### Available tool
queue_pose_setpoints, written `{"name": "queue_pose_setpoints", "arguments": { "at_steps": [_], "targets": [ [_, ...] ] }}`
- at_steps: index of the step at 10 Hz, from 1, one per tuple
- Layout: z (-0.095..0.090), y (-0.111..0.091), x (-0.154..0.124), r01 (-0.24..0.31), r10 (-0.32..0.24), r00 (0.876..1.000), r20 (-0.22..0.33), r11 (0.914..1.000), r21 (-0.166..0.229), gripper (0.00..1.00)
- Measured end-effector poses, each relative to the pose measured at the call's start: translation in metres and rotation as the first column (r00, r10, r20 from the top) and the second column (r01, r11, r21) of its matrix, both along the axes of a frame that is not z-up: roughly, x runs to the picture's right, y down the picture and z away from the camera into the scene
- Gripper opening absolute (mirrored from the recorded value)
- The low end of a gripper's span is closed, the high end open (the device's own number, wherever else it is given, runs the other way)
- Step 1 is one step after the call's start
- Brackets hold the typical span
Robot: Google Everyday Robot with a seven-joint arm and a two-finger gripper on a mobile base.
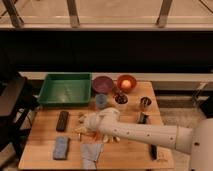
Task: Place fork in metal cup
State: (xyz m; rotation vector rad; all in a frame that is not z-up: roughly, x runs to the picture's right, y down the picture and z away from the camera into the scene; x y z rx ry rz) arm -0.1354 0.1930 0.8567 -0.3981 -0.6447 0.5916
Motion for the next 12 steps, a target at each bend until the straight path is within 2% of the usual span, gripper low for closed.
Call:
{"name": "queue_pose_setpoints", "arguments": {
  "at_steps": [1,2,5,7,8,12],
  "targets": [
    [0.0,0.0,-0.001,0.001,-0.001,1.0,0.0,1.0,0.002,0.03],
    [0.0,-0.001,0.0,0.007,-0.007,1.0,-0.003,0.9999,0.009,0.0],
    [-0.004,0.001,-0.005,0.024,-0.024,1.0,0.0,0.9996,0.016,0.0],
    [-0.012,-0.002,-0.009,0.034,-0.034,0.999,0.011,0.9988,0.035,0.0],
    [-0.017,-0.004,-0.012,0.041,-0.042,0.999,0.02,0.998,0.048,0.05],
    [-0.033,-0.011,-0.018,0.064,-0.068,0.996,0.057,0.9946,0.081,0.43]
  ]
}}
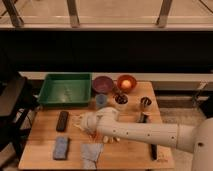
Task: Place fork in metal cup
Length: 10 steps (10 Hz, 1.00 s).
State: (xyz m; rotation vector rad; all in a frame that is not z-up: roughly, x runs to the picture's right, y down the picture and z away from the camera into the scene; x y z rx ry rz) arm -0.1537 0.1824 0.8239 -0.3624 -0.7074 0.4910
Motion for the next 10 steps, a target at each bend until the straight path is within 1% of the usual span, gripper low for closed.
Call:
{"name": "queue_pose_setpoints", "arguments": {
  "at_steps": [2,3,4,8,10],
  "targets": [
    [0.001,0.002,0.001,-0.005,0.005,1.0,0.003,1.0,-0.007,0.63],
    [0.002,0.003,0.005,-0.024,0.024,1.0,0.0,0.9996,-0.013,0.74],
    [0.003,0.003,0.008,-0.038,0.038,0.999,-0.003,0.9992,-0.014,0.79],
    [0.008,0.007,0.012,-0.069,0.069,0.997,-0.017,0.9973,-0.025,0.8],
    [0.013,0.013,0.013,-0.073,0.072,0.997,-0.029,0.9966,-0.038,0.8]
  ]
}}
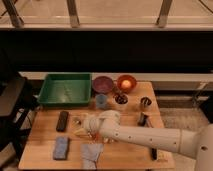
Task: Place fork in metal cup
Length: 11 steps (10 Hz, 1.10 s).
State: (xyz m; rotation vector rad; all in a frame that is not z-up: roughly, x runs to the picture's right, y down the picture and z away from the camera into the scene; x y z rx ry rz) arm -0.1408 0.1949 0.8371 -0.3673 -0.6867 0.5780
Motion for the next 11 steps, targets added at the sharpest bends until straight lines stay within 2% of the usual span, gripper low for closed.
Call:
{"name": "queue_pose_setpoints", "arguments": {
  "at_steps": [6,11],
  "targets": [
    [0.017,0.006,0.014,-0.017,0.015,0.998,-0.06,0.9992,-0.036,0.8],
    [0.025,0.007,0.018,-0.02,0.016,0.997,-0.073,0.9985,-0.052,0.78]
  ]
}}
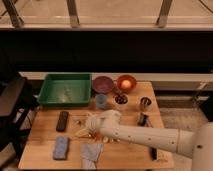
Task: Place fork in metal cup
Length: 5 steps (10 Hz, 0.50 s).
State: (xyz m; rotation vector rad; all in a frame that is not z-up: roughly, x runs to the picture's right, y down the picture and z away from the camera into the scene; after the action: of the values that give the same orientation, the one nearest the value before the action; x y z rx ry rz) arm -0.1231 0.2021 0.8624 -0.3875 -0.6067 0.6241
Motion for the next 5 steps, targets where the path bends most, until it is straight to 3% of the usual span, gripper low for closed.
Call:
{"name": "queue_pose_setpoints", "arguments": {
  "at_steps": [1,2,5],
  "targets": [
    [-0.0001,0.0001,0.0,0.0,0.0,1.0,0.0,1.0,0.0,0.75],
    [-0.0004,0.001,-0.0001,0.002,-0.002,1.0,0.001,1.0,-0.001,0.59],
    [-0.0048,0.0052,0.0001,0.01,-0.01,1.0,0.005,0.9999,-0.004,0.29]
  ]
}}
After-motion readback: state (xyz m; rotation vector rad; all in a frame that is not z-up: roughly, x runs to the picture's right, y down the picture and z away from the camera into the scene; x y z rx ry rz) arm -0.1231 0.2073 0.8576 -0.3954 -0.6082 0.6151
